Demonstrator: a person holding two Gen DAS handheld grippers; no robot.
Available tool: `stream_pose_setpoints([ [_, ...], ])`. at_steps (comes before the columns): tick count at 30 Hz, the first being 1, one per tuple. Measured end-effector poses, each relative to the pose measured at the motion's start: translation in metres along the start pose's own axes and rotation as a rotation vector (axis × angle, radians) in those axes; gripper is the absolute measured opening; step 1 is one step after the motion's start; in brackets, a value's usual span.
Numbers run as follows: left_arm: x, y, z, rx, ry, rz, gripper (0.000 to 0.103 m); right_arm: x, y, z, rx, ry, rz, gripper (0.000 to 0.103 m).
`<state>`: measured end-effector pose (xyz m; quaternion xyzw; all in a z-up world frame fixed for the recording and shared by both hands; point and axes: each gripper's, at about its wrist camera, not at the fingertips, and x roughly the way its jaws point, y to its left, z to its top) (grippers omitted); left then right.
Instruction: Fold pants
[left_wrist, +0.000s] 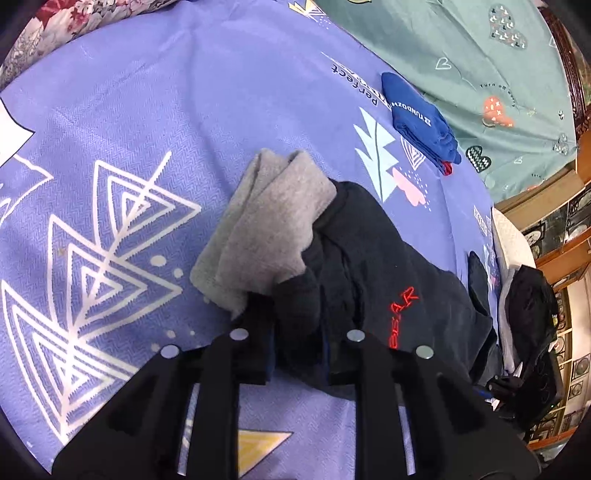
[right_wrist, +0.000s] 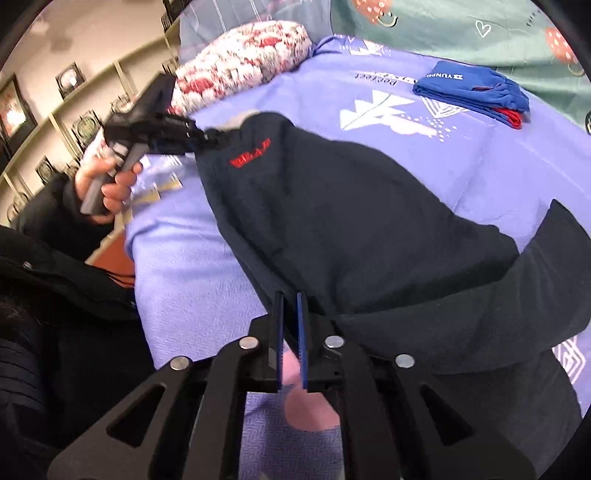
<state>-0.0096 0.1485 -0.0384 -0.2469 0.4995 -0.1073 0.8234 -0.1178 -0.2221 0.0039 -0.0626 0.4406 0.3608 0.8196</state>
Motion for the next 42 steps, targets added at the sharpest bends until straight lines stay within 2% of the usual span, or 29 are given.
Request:
stream_pose_setpoints([
  [1, -0.003, 0.000, -0.002, 0.005, 0.017, -0.008, 0.033, -0.005, 0.000, 0.000, 0.004, -0.006, -0.005, 0.025],
  [3, -0.012, -0.001, -0.005, 0.019, 0.032, -0.006, 0.043, -0.028, -0.005, 0.003, 0.027, -0.051, -0.053, 0.033],
  [4, -0.019, -0.002, -0.007, 0.034, 0.031, 0.007, 0.047, -0.041, -0.012, 0.007, 0.049, -0.081, -0.092, 0.045],
  [5, -0.031, -0.005, -0.009, 0.062, 0.003, 0.073, 0.073, -0.054, -0.022, 0.011, 0.081, -0.115, -0.138, 0.064],
  [6, -0.044, -0.009, -0.009, 0.090, -0.052, 0.133, 0.085, -0.075, -0.042, 0.018, 0.156, -0.169, -0.218, 0.077],
  [7, -0.062, -0.018, -0.010, 0.143, -0.142, 0.192, 0.086, -0.087, -0.060, 0.025, 0.224, -0.200, -0.281, 0.100],
  [8, -0.070, -0.025, -0.010, 0.176, -0.174, 0.208, 0.086, -0.092, -0.077, 0.031, 0.278, -0.203, -0.324, 0.102],
  [9, -0.079, -0.035, -0.010, 0.208, -0.203, 0.202, 0.086, -0.090, -0.098, 0.041, 0.330, -0.168, -0.382, 0.102],
  [11, -0.082, -0.049, -0.009, 0.235, -0.215, 0.139, 0.089, -0.077, -0.128, 0.058, 0.404, -0.109, -0.458, 0.102],
  [13, -0.068, -0.061, -0.011, 0.269, -0.184, 0.114, 0.089, -0.052, -0.160, 0.075, 0.485, -0.049, -0.503, 0.102],
  [15, -0.050, -0.067, -0.013, 0.282, -0.143, 0.102, 0.089, -0.019, -0.186, 0.091, 0.518, 0.019, -0.589, 0.102],
  [16, -0.039, -0.068, -0.015, 0.281, -0.118, 0.083, 0.089, -0.005, -0.195, 0.094, 0.525, 0.051, -0.633, 0.101],
  [18, -0.028, -0.068, -0.018, 0.282, -0.094, 0.070, 0.089, 0.019, -0.212, 0.095, 0.555, 0.129, -0.693, 0.078],
  [20, -0.019, -0.068, -0.022, 0.289, -0.077, 0.067, 0.089, 0.034, -0.225, 0.087, 0.591, 0.195, -0.669, 0.046],
  [21, -0.016, -0.068, -0.023, 0.291, -0.074, 0.069, 0.089, 0.034, -0.226, 0.083, 0.591, 0.179, -0.645, 0.046],
  [22, -0.014, -0.067, -0.024, 0.292, -0.071, 0.065, 0.090, 0.032, -0.226, 0.081, 0.582, 0.174, -0.623, 0.039],
  [23, -0.013, -0.066, -0.023, 0.291, -0.066, 0.058, 0.090, 0.029, -0.225, 0.077, 0.577, 0.170, -0.596, 0.014],
  [24, -0.011, -0.065, -0.022, 0.289, -0.062, 0.053, 0.090, 0.024, -0.226, 0.074, 0.585, 0.163, -0.568, 0.004],
  [25, -0.009, -0.064, -0.021, 0.285, -0.059, 0.046, 0.091, 0.011, -0.226, 0.067, 0.599, 0.134, -0.568, 0.003],
  [28, -0.004, -0.066, -0.020, 0.285, -0.058, 0.032, 0.095, -0.044, -0.218, 0.046, 0.636, -0.029, -0.560, 0.003],
  [30, 0.000, -0.068, -0.020, 0.292, -0.062, 0.029, 0.098, -0.099, -0.206, 0.017, 0.687, -0.181, -0.545, 0.003],
  [32, 0.005, -0.071, -0.021, 0.302, -0.063, 0.033, 0.100, -0.141, -0.191, -0.013, 0.748, -0.279, -0.542, 0.003],
  [33, 0.006, -0.072, -0.022, 0.308, -0.065, 0.036, 0.101, -0.163, -0.178, -0.043, 0.797, -0.341, -0.528, 0.003],
  [37, 0.010, -0.073, -0.022, 0.314, -0.070, 0.034, 0.101, -0.182, -0.138, -0.132, 0.939, -0.400, -0.479, 0.003],
  [40, 0.015, -0.073, -0.021, 0.317, -0.069, 0.034, 0.101, -0.169, -0.130, -0.172, 1.003, -0.423, -0.422, 0.003],
  [42, 0.017, -0.075, -0.020, 0.324, -0.066, 0.047, 0.101, -0.166, -0.126, -0.183, 1.025, -0.457, -0.376, 0.005],
])
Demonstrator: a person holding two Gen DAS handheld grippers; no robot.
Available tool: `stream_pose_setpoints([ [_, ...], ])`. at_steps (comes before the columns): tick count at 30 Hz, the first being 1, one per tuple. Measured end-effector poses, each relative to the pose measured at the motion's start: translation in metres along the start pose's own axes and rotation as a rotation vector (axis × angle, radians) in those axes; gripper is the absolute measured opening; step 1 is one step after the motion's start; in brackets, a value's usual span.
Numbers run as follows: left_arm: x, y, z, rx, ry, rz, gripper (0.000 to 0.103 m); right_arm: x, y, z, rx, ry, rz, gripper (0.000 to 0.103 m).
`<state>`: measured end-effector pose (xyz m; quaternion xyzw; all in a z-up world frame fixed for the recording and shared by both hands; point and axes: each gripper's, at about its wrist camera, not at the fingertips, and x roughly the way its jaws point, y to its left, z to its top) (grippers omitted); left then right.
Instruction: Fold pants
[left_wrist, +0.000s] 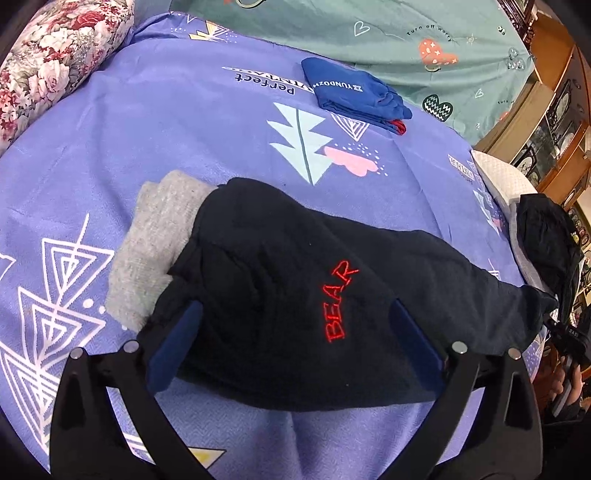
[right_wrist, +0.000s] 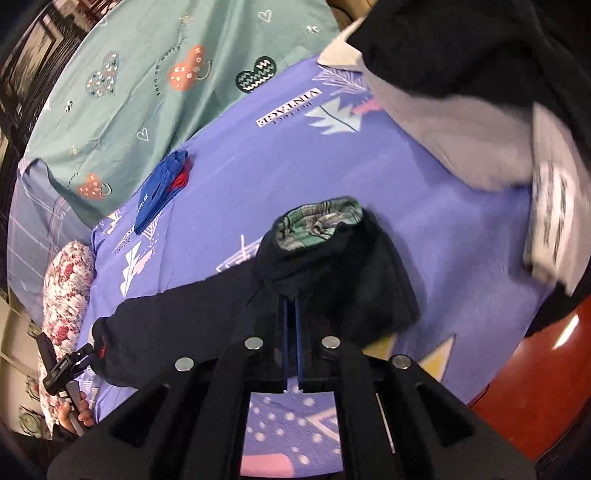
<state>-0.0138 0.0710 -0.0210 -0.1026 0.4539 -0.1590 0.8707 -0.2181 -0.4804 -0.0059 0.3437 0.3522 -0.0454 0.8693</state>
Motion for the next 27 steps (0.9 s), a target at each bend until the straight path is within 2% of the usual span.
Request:
stream_pose_setpoints([
  [1, 0.001, -0.002, 0.001, 0.007, 0.001, 0.012, 0.101, 0.003, -0.005, 0.001, 0.028, -0.003, 0.024, 0.009],
  [2, 0.001, -0.003, 0.000, 0.012, 0.002, 0.017, 0.101, 0.004, -0.008, 0.001, 0.049, 0.000, 0.033, 0.025],
  [4, 0.000, -0.003, -0.001, 0.020, 0.000, 0.022, 0.101, 0.003, -0.011, 0.007, 0.083, -0.011, 0.051, 0.051],
  [6, -0.001, -0.001, -0.004, 0.016, -0.005, 0.016, 0.101, -0.007, -0.011, 0.018, 0.079, -0.036, 0.084, 0.054],
  [8, -0.003, 0.001, -0.005, 0.010, -0.013, 0.008, 0.101, -0.014, -0.011, 0.023, 0.072, -0.050, 0.033, 0.070],
  [9, -0.003, 0.002, -0.006, 0.009, -0.016, 0.007, 0.101, -0.011, -0.014, 0.026, 0.091, -0.036, -0.001, 0.071],
  [10, -0.002, 0.001, -0.006, 0.011, -0.017, 0.009, 0.101, -0.008, -0.018, 0.028, 0.108, -0.016, -0.019, 0.071],
  [11, -0.001, 0.000, -0.006, 0.015, -0.017, 0.016, 0.101, -0.002, -0.020, 0.029, 0.121, 0.011, -0.041, 0.062],
  [12, -0.001, -0.001, -0.006, 0.020, -0.016, 0.022, 0.101, 0.004, -0.020, 0.030, 0.114, 0.030, -0.054, 0.046],
  [13, -0.001, -0.002, -0.006, 0.024, -0.015, 0.026, 0.101, 0.011, -0.018, 0.031, 0.088, 0.055, -0.038, 0.005],
  [16, -0.001, -0.001, -0.006, 0.026, -0.011, 0.025, 0.101, -0.011, -0.006, 0.037, 0.035, -0.058, -0.017, 0.006],
  [19, -0.002, 0.000, -0.007, 0.023, -0.015, 0.019, 0.101, -0.028, -0.009, 0.039, 0.016, -0.102, -0.038, 0.006],
  [21, 0.000, -0.001, -0.009, 0.034, -0.018, 0.027, 0.101, -0.020, -0.021, 0.035, 0.030, -0.059, -0.089, 0.006],
  [23, 0.001, -0.004, -0.011, 0.050, -0.018, 0.046, 0.101, 0.002, -0.034, 0.022, 0.027, 0.072, -0.163, 0.006],
  [25, 0.000, -0.005, -0.013, 0.066, -0.008, 0.055, 0.101, -0.004, -0.026, 0.015, -0.017, 0.066, -0.200, 0.008],
  [27, -0.003, -0.004, -0.015, 0.073, 0.010, 0.055, 0.101, -0.021, -0.013, 0.019, -0.056, 0.024, -0.249, 0.017],
])
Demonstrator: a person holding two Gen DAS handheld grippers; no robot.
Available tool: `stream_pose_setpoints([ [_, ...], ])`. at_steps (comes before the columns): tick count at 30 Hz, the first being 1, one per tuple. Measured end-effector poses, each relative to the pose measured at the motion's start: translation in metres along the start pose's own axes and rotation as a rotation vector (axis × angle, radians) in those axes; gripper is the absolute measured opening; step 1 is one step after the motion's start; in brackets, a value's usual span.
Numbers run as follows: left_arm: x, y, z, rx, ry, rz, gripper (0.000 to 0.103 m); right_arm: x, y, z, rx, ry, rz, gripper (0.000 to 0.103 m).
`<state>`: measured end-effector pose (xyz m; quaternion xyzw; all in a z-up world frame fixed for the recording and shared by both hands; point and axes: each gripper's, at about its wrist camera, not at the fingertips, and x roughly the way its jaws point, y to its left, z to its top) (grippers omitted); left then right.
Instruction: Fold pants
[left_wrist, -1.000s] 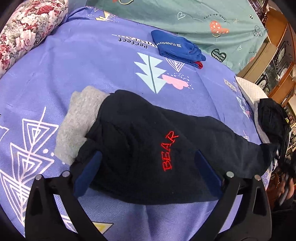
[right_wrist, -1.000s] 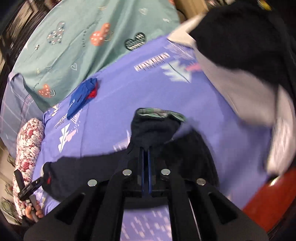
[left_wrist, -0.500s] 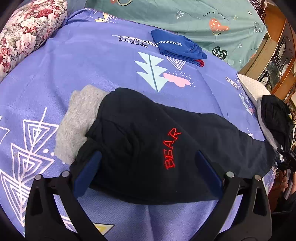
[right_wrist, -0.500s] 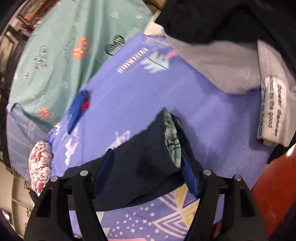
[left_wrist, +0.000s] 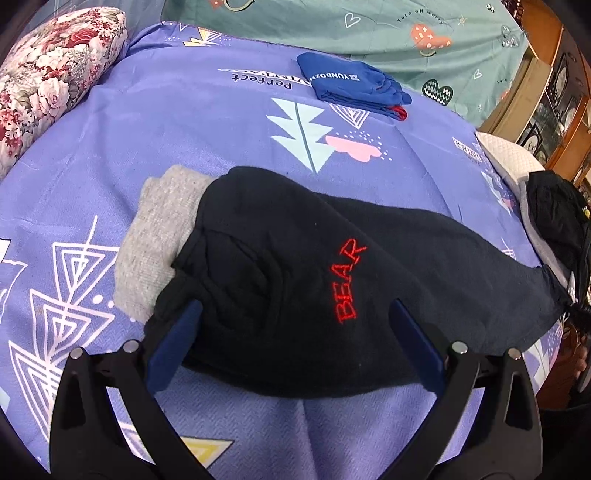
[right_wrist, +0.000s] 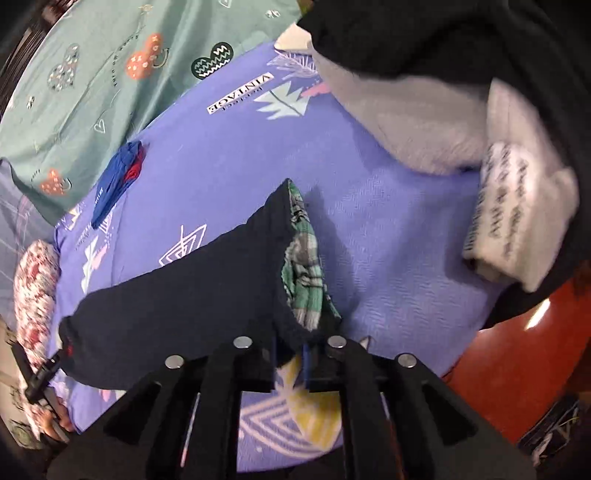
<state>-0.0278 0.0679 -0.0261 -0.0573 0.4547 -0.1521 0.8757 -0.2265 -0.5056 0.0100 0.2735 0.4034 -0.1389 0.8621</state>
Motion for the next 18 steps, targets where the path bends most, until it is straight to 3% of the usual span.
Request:
stream_pose_setpoints([
  [2, -0.004, 0.001, -0.001, 0.007, 0.020, 0.001, 0.101, -0.036, 0.013, 0.016, -0.032, -0.143, -0.066, 0.045],
  [4, -0.010, -0.001, 0.001, 0.025, 0.019, 0.010, 0.101, -0.050, 0.039, 0.033, -0.083, -0.188, 0.010, 0.049],
  [6, -0.013, -0.005, 0.002, 0.044, 0.011, 0.023, 0.101, -0.031, 0.093, 0.050, -0.188, -0.077, 0.221, 0.053],
  [8, -0.004, -0.005, -0.001, 0.056, 0.042, 0.067, 0.101, -0.001, 0.147, 0.054, -0.274, 0.024, 0.363, 0.060],
  [10, 0.006, -0.003, -0.009, 0.053, 0.088, 0.085, 0.101, 0.052, 0.217, 0.050, -0.359, 0.191, 0.487, 0.060],
  [13, 0.002, -0.003, -0.021, 0.057, 0.079, 0.095, 0.101, 0.125, 0.290, 0.039, -0.413, 0.393, 0.573, 0.060],
  [15, -0.003, 0.007, -0.020, 0.003, 0.100, 0.051, 0.101, 0.164, 0.321, 0.030, -0.433, 0.496, 0.592, 0.060],
  [18, -0.011, 0.015, -0.017, -0.049, 0.125, 0.043, 0.101, 0.205, 0.351, 0.020, -0.452, 0.631, 0.614, 0.060],
])
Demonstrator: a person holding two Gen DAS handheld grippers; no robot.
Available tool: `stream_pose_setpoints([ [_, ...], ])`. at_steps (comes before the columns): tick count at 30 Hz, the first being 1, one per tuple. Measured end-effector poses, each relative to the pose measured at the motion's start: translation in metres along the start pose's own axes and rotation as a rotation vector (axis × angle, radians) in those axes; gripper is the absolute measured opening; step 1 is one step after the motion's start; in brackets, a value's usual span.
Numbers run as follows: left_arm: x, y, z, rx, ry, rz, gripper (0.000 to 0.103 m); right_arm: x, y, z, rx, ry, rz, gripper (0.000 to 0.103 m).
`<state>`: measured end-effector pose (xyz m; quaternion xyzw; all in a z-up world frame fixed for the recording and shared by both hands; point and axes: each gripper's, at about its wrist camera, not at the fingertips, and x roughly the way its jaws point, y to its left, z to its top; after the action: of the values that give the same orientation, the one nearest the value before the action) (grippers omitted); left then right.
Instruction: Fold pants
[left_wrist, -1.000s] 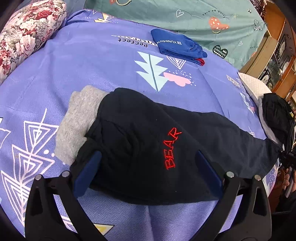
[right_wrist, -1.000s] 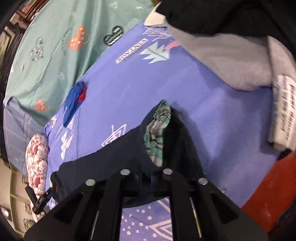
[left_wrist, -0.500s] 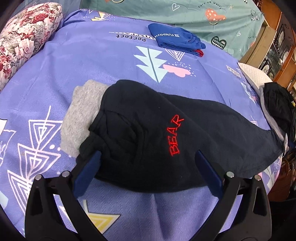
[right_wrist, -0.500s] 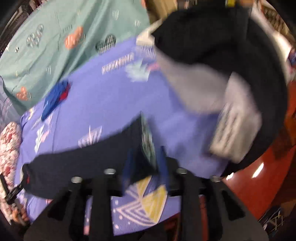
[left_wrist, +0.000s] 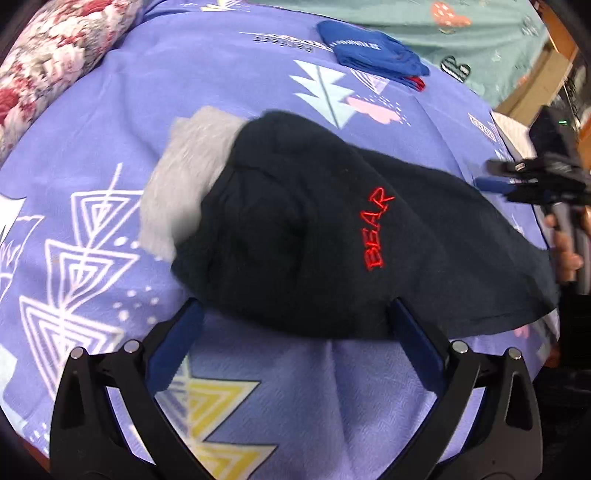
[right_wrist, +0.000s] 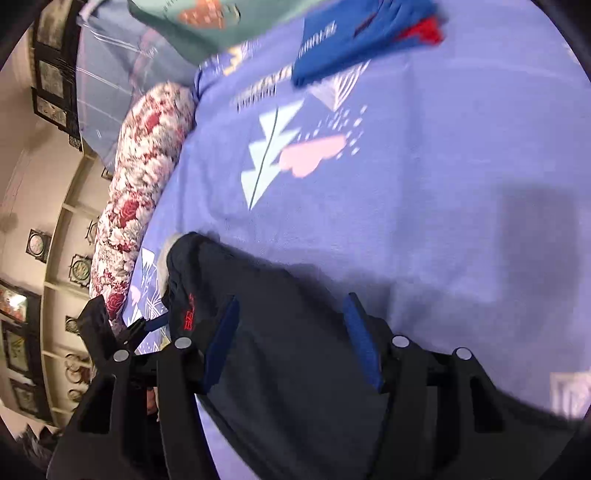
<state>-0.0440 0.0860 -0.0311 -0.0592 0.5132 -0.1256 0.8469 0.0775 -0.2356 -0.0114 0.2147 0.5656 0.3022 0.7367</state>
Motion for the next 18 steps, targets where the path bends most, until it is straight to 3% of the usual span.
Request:
stream_pose_setpoints([
  [4, -0.032, -0.017, 0.015, 0.066, -0.128, -0.044, 0.101, 0.019, 0.007, 0.008, -0.068, 0.097, -0.022, 0.059],
  [7, -0.039, -0.031, 0.032, 0.089, -0.203, -0.084, 0.101, 0.018, 0.008, 0.004, -0.067, 0.179, 0.042, 0.059],
  [12, 0.011, -0.030, 0.049, 0.081, -0.106, -0.068, 0.101, 0.010, 0.009, -0.011, -0.053, 0.297, 0.220, 0.062],
  [14, 0.029, -0.022, 0.044, 0.064, -0.061, -0.061, 0.101, 0.013, 0.007, -0.020, -0.048, 0.328, 0.214, 0.062],
  [18, 0.028, -0.020, 0.045, 0.070, -0.073, -0.074, 0.101, 0.025, -0.001, -0.018, -0.020, 0.326, 0.150, 0.062],
])
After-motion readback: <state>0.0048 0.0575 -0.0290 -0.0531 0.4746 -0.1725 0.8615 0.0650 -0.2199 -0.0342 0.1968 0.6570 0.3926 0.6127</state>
